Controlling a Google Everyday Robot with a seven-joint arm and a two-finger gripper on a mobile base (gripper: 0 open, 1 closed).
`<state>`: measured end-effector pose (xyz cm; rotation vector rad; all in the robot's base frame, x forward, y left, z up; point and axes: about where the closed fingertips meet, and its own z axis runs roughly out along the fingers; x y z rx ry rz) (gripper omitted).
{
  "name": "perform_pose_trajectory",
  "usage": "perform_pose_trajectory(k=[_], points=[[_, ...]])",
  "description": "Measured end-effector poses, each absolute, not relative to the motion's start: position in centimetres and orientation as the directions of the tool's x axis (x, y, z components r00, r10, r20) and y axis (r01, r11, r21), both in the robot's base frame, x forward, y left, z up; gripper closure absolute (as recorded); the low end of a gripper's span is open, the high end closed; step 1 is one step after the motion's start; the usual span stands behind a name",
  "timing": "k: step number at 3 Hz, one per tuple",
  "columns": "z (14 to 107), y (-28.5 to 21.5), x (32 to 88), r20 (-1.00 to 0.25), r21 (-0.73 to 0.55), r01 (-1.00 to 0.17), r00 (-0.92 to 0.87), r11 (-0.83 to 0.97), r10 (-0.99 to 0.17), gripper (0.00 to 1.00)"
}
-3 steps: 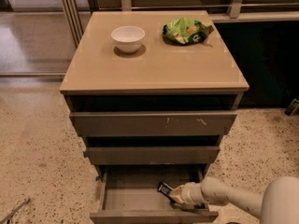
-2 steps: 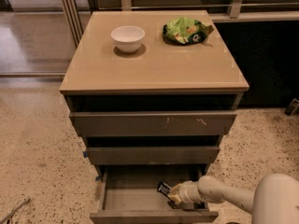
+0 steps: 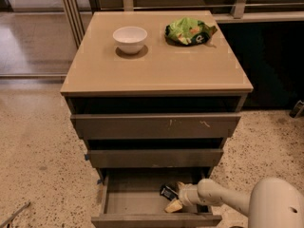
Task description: Pick rxbar blueberry from bottom drawer and place on counter
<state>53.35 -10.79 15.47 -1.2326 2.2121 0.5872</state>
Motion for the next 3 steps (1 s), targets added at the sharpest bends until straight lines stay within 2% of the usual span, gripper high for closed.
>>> perform_pose_trajectory(k=[3], points=[[12.0,-10.1,55.3,-0.675,0.067,-0.858,-0.415,0.509,-0.61,0.24]])
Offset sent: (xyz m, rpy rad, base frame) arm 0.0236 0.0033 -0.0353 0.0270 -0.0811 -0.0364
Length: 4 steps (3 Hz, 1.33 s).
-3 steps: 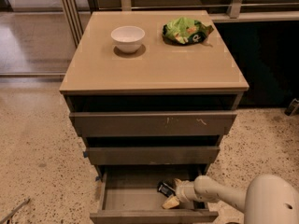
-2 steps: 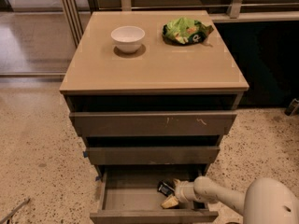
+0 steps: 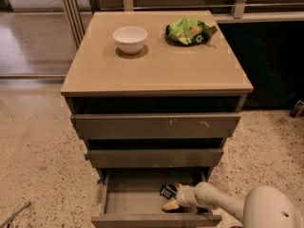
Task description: Pick rxbar blueberry from bottom drawer and place on counter
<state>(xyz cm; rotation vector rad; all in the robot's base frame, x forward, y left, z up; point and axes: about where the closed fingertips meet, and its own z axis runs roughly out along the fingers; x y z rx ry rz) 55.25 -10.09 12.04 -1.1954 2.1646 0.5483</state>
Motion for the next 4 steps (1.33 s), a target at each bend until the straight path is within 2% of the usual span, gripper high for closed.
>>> perform_pose_trajectory(k=[1,4], points=[[10.87,-10.01,55.94,-0.661,0.048,-0.856,-0.414,0.514,-0.627,0.29],[10.96,-10.24,56.17,-0.637,0.039,-0.858,-0.417,0.513,-0.648,0.97]])
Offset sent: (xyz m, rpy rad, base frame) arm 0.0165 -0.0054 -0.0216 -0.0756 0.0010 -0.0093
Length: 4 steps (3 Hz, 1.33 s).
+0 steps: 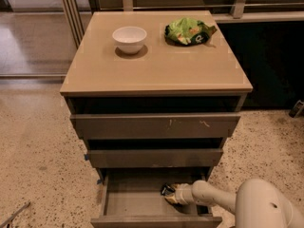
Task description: Pick rxbar blueberry from bottom drawer and place on counter
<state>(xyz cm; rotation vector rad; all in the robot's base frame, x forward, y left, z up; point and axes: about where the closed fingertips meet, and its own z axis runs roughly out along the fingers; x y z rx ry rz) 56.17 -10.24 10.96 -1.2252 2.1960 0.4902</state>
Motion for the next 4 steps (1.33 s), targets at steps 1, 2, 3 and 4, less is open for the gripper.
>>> perform_pose_trajectory(k=[1,2,3,4], points=[[11.0,-10.2,56.2,-0.638,0.039,-0.858,-0.416,0.512,-0.648,1.0],[11.0,-10.1,56.1,-0.638,0.04,-0.86,-0.414,0.509,-0.649,1.0],[13.3,-9.7,55.1,-0.624,0.032,-0.904,-0.352,0.427,-0.698,1.0],[17.3,-9.2,53.4,-0.577,0.04,-0.954,-0.264,0.297,-0.773,1.0]])
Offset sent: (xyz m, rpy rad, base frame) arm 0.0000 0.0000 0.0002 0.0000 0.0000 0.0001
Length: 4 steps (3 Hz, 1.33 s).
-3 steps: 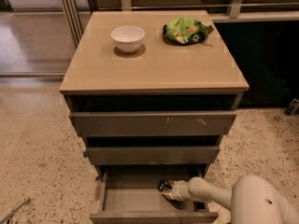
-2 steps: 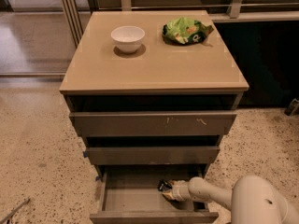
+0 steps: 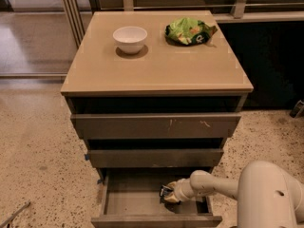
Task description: Pick rxbar blueberry from bottom drawer and place on counter
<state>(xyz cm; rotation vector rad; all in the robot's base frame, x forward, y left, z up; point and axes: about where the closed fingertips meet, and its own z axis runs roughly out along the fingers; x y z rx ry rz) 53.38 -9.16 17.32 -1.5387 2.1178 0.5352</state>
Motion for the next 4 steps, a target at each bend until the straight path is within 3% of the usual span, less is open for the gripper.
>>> perform_pose_trajectory(k=[1,2,4], points=[[22.9,-8.4,51.7,-0.506,0.05,-0.98,-0.192,0.193,-0.841,1.0],[30.2,-7.0,50.0,-0.512,0.043,-0.976,-0.205,0.213,-0.834,1.0],[32.6,-7.2,48.6,-0.492,0.031,-0.984,-0.169,0.177,-0.854,1.0]])
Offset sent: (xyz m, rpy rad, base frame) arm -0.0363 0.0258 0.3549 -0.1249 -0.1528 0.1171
